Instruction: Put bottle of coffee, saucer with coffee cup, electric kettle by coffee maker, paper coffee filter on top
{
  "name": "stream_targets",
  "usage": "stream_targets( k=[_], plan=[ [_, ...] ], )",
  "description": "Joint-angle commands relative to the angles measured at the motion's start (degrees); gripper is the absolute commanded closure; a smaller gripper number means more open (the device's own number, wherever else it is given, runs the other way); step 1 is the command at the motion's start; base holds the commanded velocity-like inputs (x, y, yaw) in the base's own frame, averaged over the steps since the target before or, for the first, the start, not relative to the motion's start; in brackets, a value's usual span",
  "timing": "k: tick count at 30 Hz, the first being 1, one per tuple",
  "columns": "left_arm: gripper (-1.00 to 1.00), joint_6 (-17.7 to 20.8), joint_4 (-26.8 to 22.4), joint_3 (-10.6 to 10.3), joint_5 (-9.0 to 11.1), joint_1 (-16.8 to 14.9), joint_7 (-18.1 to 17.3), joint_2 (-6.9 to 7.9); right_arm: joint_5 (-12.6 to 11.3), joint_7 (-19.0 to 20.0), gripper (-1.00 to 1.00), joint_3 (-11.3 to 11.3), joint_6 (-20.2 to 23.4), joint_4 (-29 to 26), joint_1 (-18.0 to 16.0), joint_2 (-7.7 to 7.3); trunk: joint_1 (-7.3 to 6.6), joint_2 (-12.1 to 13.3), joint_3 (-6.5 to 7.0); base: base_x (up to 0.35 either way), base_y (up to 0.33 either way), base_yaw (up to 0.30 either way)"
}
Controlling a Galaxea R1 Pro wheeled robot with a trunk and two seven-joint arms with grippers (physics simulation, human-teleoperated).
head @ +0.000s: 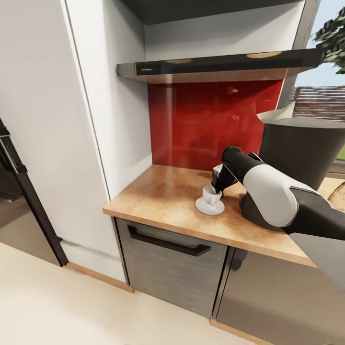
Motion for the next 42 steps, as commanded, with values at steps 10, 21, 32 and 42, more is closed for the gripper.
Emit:
stream_targets(
  k=[10,21,32,42],
  plan=[
    [-1.00,-0.49,0.02,-0.48,0.38,-0.03,-0.06,0.02,0.59,0.40,1.00,-0.29,0.18,-0.09,-0.02,0.02,-0.01,-0.03,-0.71,0.000,0.000,0.000],
    [-1.00,-0.49,0.02,-0.48,0.38,-0.03,-0.06,0.01,0.59,0.40,1.00,-0.29,0.18,-0.11,-0.02,0.02,-0.01,-0.03,-1.05,0.000,0.000,0.000],
    [-1.00,-0.49,0.02,-0.48,0.36,-0.03,-0.06,0.01,0.59,0.40,1.00,-0.30,0.18,-0.11,-0.02,-0.35,-0.01,-0.03,-1.09,0.000,0.000,0.000],
    [-1.00,-0.49,0.02,-0.48,0.37,-0.03,-0.06,0.01,0.51,0.40,1.00,-0.29,0.18,-0.11,-0.02,-0.41,-0.01,-0.03,-1.09,0.000,0.000,0.000]
  ],
)
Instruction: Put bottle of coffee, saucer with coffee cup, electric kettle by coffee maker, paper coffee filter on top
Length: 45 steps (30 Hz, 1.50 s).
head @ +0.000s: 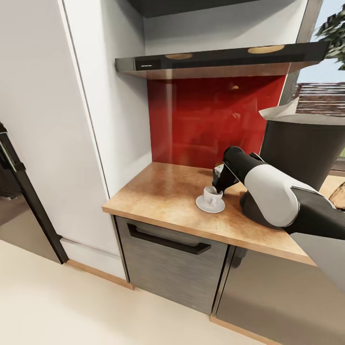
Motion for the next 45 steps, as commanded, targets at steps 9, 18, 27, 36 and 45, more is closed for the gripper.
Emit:
stream_targets(
  k=[9,18,27,36,45],
  plan=[
    [-1.00,-0.49,0.02,-0.48,0.37,-0.03,-0.06,0.01,0.59,0.40,1.00,-0.29,0.18,-0.10,-0.02,0.02,0.00,-0.03,-0.36,0.000,0.000,0.000],
    [-1.00,-0.49,0.02,-0.48,0.39,-0.03,-0.06,0.02,0.59,0.40,1.00,-0.29,0.18,-0.10,-0.02,0.02,0.00,-0.03,-0.57,0.000,0.000,0.000],
    [-1.00,-0.49,0.02,-0.48,0.37,-0.03,-0.06,0.02,0.59,0.40,1.00,-0.29,0.18,-0.10,-0.02,0.02,0.00,-0.03,-0.92,0.000,0.000,0.000],
    [-1.00,-0.49,0.02,-0.48,0.38,-0.03,-0.06,0.01,0.59,0.48,1.00,-0.29,0.18,-0.10,-0.02,0.02,0.00,-0.03,-1.16,0.000,0.000,0.000],
    [-1.00,-0.49,0.02,-0.48,0.35,-0.03,-0.06,0.01,0.59,0.48,1.00,-0.29,0.18,-0.10,-0.04,0.02,0.00,-0.03,-1.31,0.000,0.000,0.000]
  ],
)
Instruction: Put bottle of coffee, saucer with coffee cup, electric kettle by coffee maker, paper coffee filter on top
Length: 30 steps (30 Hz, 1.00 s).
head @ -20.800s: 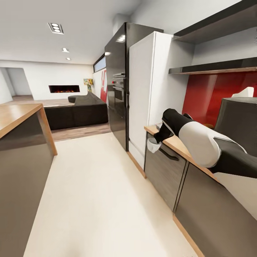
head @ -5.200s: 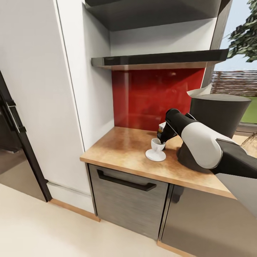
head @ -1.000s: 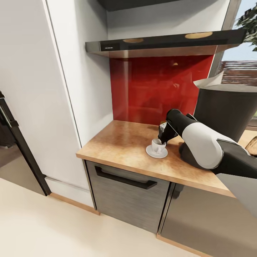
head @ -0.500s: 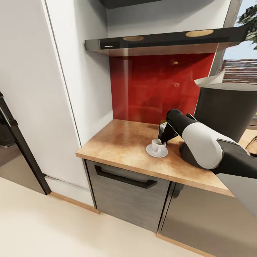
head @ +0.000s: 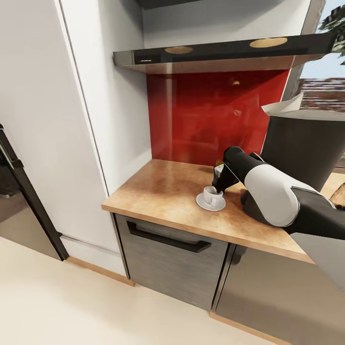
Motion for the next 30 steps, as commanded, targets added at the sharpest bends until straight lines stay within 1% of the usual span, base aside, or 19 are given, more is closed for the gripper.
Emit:
stream_targets(
  k=[1,30],
  plan=[
    [-1.00,-0.49,0.02,-0.48,0.36,-0.03,-0.06,0.01,0.59,0.40,1.00,-0.29,0.18,-0.10,-0.02,0.02,0.00,-0.03,-0.06,0.000,0.000,0.000],
    [-1.00,-0.49,0.02,-0.48,0.38,-0.03,-0.06,0.01,0.57,0.40,1.00,-0.29,0.18,-0.10,-0.01,0.02,0.00,-0.03,-0.73,0.000,0.000,0.000]
  ],
)
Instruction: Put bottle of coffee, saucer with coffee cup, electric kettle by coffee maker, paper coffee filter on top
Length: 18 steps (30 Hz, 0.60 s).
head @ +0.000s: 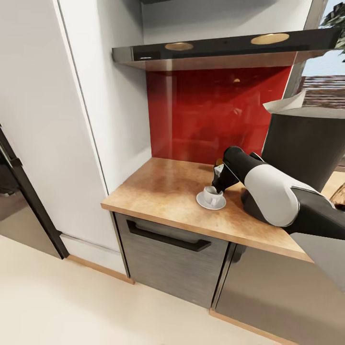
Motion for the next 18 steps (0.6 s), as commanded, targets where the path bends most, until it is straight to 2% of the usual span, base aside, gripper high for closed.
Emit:
stream_targets(
  k=[1,18],
  plan=[
    [-1.00,-0.49,0.02,-0.48,0.37,-0.03,-0.06,0.01,0.60,0.40,1.00,-0.29,0.18,-0.10,-0.02,0.02,0.00,-0.03,-0.06,0.000,0.000,0.000],
    [-1.00,-0.49,0.02,-0.48,0.35,-0.03,-0.06,0.01,0.59,0.45,1.00,-0.29,0.18,-0.10,-0.02,0.02,0.00,-0.03,-0.36,0.000,0.000,0.000]
  ],
)
